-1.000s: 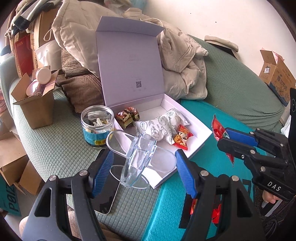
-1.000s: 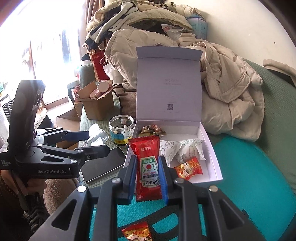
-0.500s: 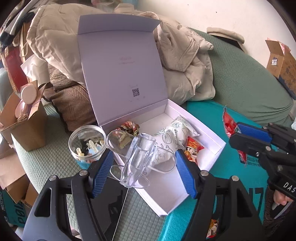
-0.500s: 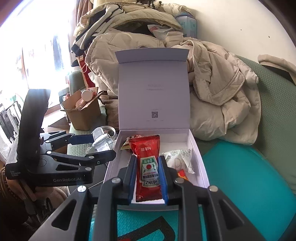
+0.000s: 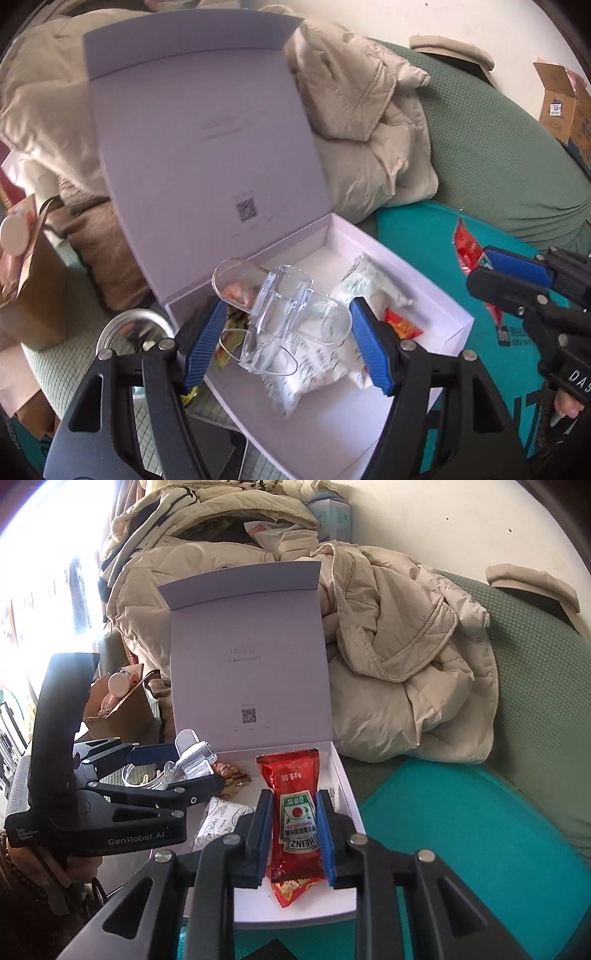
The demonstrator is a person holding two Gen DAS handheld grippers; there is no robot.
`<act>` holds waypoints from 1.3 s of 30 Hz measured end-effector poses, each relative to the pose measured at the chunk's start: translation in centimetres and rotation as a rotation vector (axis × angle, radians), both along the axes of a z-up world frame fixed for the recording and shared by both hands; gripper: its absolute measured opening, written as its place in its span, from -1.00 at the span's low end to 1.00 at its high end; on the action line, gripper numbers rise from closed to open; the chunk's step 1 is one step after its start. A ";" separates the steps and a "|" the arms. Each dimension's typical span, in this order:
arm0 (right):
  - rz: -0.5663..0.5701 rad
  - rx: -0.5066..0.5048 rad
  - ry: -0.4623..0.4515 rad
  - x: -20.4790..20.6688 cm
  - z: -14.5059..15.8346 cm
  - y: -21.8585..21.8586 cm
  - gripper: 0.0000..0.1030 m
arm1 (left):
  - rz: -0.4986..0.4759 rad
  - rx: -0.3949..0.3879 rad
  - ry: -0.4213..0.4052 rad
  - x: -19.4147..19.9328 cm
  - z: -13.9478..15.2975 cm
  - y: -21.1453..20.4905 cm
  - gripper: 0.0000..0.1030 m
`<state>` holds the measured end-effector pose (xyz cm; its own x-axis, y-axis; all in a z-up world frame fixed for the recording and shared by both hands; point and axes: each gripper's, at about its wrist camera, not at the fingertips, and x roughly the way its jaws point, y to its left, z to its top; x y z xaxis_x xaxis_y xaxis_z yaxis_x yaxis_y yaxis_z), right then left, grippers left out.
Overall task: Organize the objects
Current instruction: 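Lower the clear stand into the box and open the left tool while the right tool releases the ketchup sachet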
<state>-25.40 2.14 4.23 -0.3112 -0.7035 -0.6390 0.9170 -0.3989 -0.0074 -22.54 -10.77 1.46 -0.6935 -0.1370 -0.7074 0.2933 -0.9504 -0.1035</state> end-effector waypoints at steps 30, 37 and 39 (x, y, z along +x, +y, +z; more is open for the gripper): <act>0.092 0.081 -0.091 -2.3 -2.7 -4.7 -0.56 | 0.042 0.100 -0.004 -2.8 -2.6 -2.9 0.32; 0.077 0.092 -0.124 -3.5 -2.9 -5.3 -0.55 | 0.012 0.122 -0.022 -3.6 -3.6 -2.2 0.32; 0.081 0.093 -0.127 -3.6 -2.8 -5.3 -0.55 | 0.007 0.116 -0.016 -3.7 -3.6 -2.1 0.32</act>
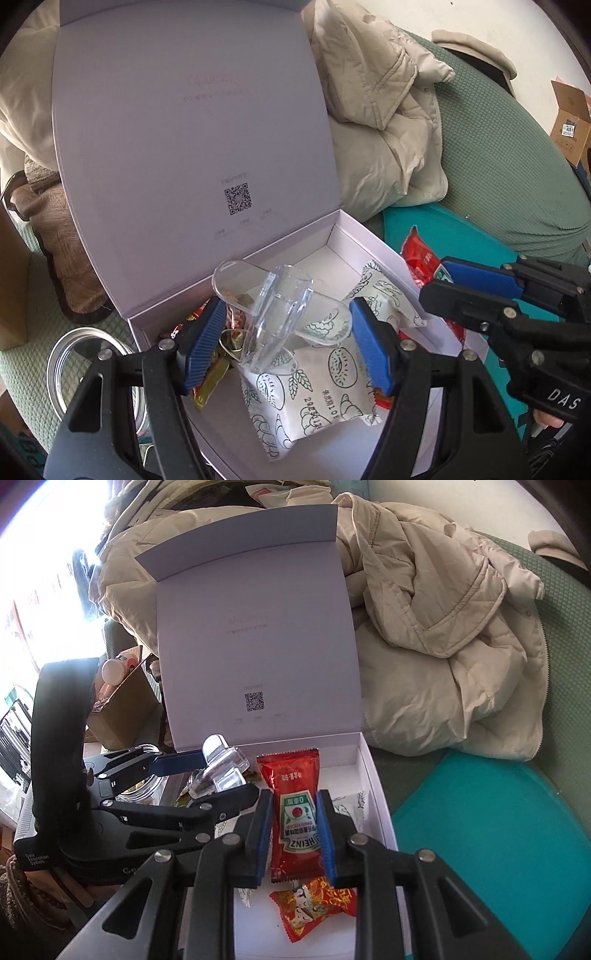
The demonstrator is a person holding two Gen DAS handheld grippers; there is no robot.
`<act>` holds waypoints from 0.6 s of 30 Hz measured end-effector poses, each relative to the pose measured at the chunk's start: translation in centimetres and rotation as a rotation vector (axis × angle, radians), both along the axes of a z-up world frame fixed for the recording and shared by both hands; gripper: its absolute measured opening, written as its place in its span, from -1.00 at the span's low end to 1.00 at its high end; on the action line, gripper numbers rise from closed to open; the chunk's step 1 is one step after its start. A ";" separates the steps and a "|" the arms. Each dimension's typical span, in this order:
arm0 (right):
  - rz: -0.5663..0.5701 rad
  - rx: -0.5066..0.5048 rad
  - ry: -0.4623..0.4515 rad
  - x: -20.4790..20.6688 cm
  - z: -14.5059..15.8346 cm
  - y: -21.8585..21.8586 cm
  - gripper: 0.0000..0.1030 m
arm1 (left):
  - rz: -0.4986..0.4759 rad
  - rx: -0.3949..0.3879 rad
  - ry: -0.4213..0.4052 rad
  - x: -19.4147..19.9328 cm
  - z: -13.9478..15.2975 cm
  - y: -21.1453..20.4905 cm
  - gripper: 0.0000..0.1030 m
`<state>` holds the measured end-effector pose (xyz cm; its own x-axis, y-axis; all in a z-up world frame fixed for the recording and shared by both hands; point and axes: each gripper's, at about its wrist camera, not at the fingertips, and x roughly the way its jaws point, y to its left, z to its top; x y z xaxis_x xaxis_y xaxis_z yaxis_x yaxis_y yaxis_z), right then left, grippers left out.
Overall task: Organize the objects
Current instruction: 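Lower the clear stand into the box and open the left tool while the right tool releases the ketchup sachet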
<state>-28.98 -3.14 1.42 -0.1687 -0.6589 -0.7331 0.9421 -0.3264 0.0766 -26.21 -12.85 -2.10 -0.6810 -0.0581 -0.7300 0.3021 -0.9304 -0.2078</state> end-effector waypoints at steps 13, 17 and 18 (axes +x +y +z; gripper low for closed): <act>-0.028 0.030 0.010 -0.1 -0.4 -0.5 -0.54 | 0.016 0.031 -0.025 -0.2 -0.9 -0.4 0.32; -0.038 0.030 0.007 -0.3 -0.6 -0.4 -0.54 | 0.018 0.034 -0.038 -0.3 -1.3 -0.4 0.32; -0.042 0.030 0.006 -0.3 -0.7 -0.3 -0.54 | 0.021 0.028 -0.038 -0.3 -1.3 -0.4 0.32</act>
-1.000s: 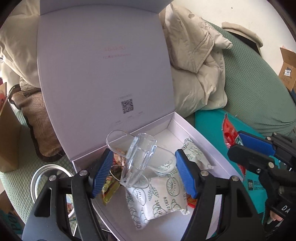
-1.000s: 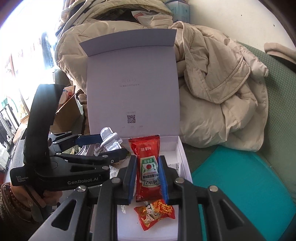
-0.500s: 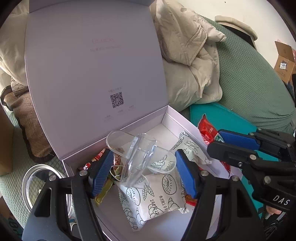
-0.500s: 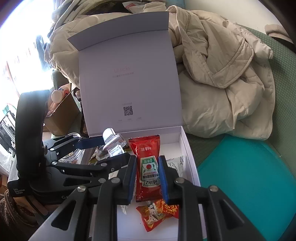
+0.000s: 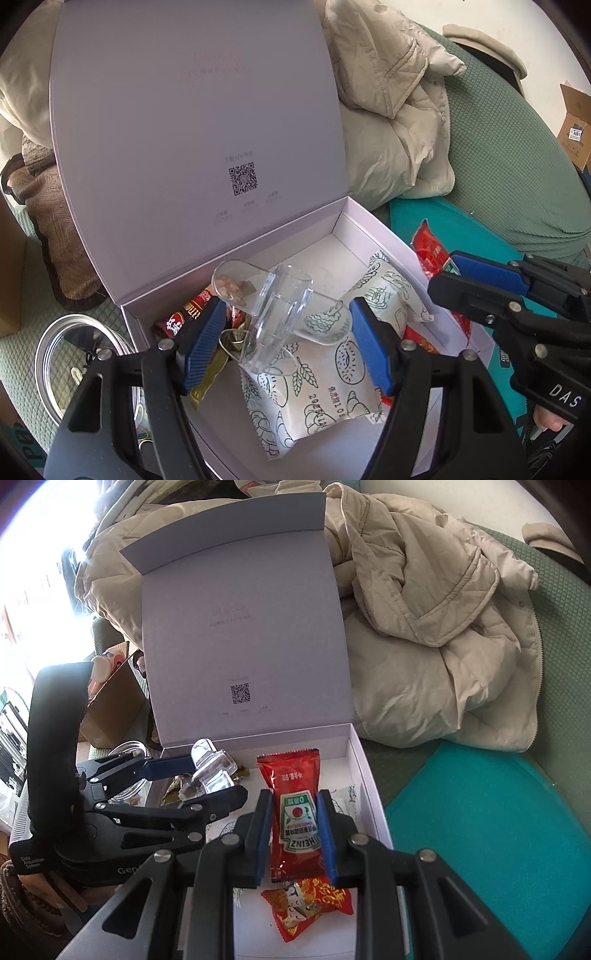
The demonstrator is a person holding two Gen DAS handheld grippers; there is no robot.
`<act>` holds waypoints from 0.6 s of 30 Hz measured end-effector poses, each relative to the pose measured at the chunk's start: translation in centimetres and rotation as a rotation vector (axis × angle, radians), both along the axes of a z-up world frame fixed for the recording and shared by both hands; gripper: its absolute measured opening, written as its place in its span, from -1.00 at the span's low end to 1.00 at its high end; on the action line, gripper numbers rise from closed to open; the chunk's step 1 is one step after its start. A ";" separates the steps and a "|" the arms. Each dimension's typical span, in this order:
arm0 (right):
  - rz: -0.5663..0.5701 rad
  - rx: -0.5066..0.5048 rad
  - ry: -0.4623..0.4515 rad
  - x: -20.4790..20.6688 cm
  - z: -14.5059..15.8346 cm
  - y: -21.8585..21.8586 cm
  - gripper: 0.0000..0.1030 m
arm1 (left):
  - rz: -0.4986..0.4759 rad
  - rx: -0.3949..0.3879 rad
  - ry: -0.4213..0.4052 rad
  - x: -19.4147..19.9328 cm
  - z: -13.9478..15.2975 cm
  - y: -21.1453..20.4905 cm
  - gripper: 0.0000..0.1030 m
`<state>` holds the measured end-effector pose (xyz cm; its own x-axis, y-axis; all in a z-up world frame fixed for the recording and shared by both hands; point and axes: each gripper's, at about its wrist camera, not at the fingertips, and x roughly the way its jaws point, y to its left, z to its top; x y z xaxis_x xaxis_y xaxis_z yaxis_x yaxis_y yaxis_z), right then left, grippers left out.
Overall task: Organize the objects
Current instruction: 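Lower the clear stand into the box and open the left tool while the right tool releases the ketchup sachet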
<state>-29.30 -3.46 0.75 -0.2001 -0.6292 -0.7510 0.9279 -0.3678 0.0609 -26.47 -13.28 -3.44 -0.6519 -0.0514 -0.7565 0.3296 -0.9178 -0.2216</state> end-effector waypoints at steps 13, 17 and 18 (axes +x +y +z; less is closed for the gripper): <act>-0.076 0.004 -0.041 -1.2 -1.3 0.5 -0.07 | 0.041 -0.044 -0.033 0.4 -0.4 -0.2 0.55; -0.086 -0.014 -0.024 -0.8 -0.8 1.6 -0.07 | 0.059 -0.073 -0.043 0.7 -0.1 0.1 0.57; -0.091 -0.017 -0.020 -0.8 -0.7 2.0 -0.07 | 0.062 -0.082 -0.046 0.8 0.0 0.3 0.57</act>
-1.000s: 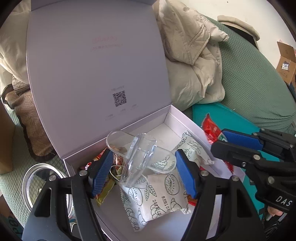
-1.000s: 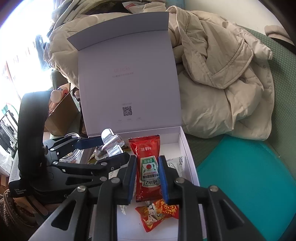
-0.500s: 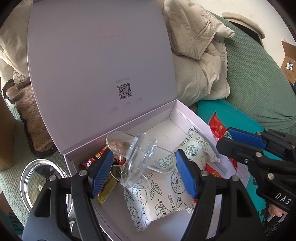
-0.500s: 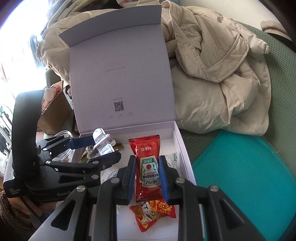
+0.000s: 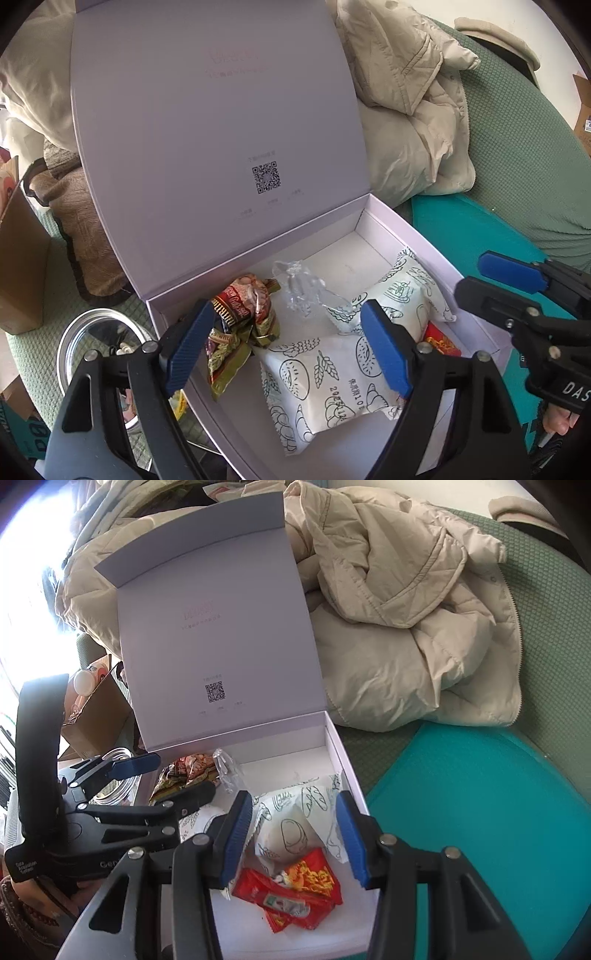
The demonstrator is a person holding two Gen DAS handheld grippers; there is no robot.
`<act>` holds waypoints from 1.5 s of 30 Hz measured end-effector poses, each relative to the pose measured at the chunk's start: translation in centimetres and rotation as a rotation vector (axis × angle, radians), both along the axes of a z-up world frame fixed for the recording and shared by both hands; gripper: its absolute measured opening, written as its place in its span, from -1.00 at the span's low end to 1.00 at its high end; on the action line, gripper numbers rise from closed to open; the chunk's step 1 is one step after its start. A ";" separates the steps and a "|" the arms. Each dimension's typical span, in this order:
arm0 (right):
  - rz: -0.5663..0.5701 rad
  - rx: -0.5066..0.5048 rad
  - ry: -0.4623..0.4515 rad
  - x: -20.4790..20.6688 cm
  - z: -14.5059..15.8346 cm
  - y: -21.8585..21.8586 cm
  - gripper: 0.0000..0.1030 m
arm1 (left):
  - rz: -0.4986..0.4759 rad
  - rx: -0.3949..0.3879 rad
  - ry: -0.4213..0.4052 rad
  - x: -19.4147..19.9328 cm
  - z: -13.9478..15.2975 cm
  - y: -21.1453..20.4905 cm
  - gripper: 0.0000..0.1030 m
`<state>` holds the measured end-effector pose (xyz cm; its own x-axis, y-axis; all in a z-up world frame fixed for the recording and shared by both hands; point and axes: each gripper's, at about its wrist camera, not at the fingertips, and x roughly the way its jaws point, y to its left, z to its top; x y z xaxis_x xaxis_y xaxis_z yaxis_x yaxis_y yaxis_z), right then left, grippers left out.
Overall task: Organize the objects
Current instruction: 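Lower the clear stand into the box and open the left tool while the right tool releases the ketchup sachet, then withdraw both tools from the box back toward the mat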
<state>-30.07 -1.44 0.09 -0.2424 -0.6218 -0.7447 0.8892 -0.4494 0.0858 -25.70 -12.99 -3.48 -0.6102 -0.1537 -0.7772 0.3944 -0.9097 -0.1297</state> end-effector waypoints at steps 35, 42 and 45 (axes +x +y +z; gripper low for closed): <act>-0.106 -0.042 0.052 10.3 6.2 12.3 -0.07 | -0.038 -0.005 0.087 12.7 7.1 7.3 0.62; -0.109 -0.003 0.032 12.5 4.8 14.6 -0.04 | -0.044 0.009 0.079 15.0 6.5 8.7 0.62; -0.121 0.003 0.005 13.0 3.9 15.7 -0.02 | -0.023 0.018 0.079 15.8 6.2 9.0 0.62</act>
